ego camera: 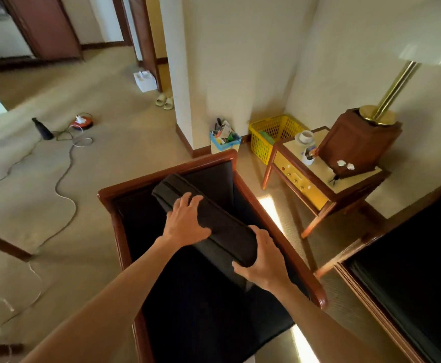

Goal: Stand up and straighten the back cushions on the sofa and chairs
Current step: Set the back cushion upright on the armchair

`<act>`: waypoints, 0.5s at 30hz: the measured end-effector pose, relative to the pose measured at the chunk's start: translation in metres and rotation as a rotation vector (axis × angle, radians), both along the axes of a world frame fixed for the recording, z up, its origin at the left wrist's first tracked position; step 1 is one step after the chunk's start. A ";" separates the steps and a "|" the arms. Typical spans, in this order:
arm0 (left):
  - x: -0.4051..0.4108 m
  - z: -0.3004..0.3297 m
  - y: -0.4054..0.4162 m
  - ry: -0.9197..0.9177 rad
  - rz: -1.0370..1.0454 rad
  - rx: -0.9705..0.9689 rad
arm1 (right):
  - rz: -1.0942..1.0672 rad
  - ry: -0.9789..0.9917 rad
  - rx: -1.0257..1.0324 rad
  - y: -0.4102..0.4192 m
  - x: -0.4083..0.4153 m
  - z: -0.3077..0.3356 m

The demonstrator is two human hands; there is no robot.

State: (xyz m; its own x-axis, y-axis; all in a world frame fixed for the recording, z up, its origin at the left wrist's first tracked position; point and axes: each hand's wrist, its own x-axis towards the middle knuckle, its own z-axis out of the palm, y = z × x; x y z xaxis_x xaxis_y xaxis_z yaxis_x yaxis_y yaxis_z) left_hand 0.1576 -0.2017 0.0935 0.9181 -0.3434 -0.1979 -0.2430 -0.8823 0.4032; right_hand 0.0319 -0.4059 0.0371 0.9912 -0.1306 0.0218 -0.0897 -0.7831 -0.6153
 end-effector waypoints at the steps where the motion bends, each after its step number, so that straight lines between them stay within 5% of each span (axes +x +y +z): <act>1: 0.003 -0.001 -0.010 0.025 -0.149 0.083 | -0.002 -0.021 0.035 -0.009 0.002 -0.003; 6: 0.023 -0.011 -0.052 -0.098 -0.388 0.522 | -0.065 0.026 0.249 -0.043 0.005 -0.020; 15: 0.033 -0.022 -0.093 -0.152 -0.541 0.451 | -0.221 0.185 0.399 -0.048 0.014 -0.055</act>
